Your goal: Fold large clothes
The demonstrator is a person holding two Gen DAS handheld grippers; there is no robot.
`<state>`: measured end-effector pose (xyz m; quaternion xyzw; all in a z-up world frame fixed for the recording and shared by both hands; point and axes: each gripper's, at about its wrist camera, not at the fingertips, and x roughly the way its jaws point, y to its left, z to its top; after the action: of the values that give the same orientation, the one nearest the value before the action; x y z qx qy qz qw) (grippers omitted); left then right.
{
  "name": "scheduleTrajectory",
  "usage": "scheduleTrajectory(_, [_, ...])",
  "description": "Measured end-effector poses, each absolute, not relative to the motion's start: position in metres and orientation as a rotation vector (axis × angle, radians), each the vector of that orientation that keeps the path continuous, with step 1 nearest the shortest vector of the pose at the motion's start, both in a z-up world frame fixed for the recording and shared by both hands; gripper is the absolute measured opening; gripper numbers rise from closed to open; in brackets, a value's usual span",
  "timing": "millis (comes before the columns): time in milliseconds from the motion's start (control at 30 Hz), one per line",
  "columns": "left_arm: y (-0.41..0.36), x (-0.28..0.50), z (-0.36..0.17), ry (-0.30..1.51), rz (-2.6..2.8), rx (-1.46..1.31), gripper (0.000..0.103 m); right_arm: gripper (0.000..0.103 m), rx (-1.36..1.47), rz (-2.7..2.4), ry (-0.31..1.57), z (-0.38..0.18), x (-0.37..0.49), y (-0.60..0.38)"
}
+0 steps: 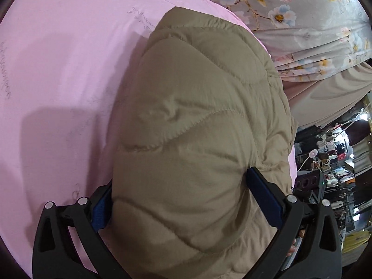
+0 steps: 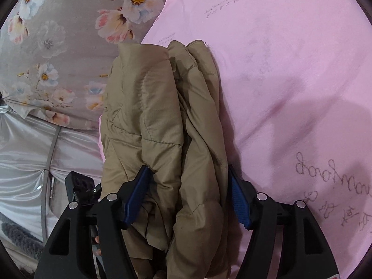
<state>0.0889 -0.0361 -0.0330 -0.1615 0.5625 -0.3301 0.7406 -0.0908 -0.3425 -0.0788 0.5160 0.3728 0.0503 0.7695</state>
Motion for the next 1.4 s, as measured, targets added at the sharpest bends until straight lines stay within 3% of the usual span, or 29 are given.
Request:
scheduleTrajectory(67, [-0.038,0.088,-0.033,1.225,-0.74,-0.351,0.098,0.063,1.121,0.143,0.8,-0.081,-0.086,-0.34])
scheduleTrajectory(167, [-0.039,0.085,-0.029,1.193,-0.76,-0.321,0.098,0.051,1.145,0.194,0.772,-0.084,-0.08,-0.338])
scheduleTrajectory(233, [-0.039,0.083,-0.023,1.156,-0.763,-0.294,0.092,0.033,1.147,0.22,0.737,-0.082,-0.078,-0.337])
scheduleTrajectory(400, [-0.034,0.086,-0.003,1.04,-0.792,-0.248,0.075,0.021,0.984,0.202,0.649,-0.047,-0.07,-0.321])
scheduleTrajectory(867, [-0.027,0.166,0.07,0.715,-0.68,-0.035,0.066,0.02,0.664,0.258,0.491,0.036,0.068,-0.274])
scheduleTrajectory(1100, [-0.009,0.241,0.067,0.679,-0.629,-0.021,0.066,0.02,0.631,0.257,0.498,0.03,0.159,-0.267])
scheduleTrajectory(1400, [0.021,0.313,0.016,0.746,-0.621,-0.124,0.068,0.025,0.71,0.236,0.606,-0.02,0.221,-0.281])
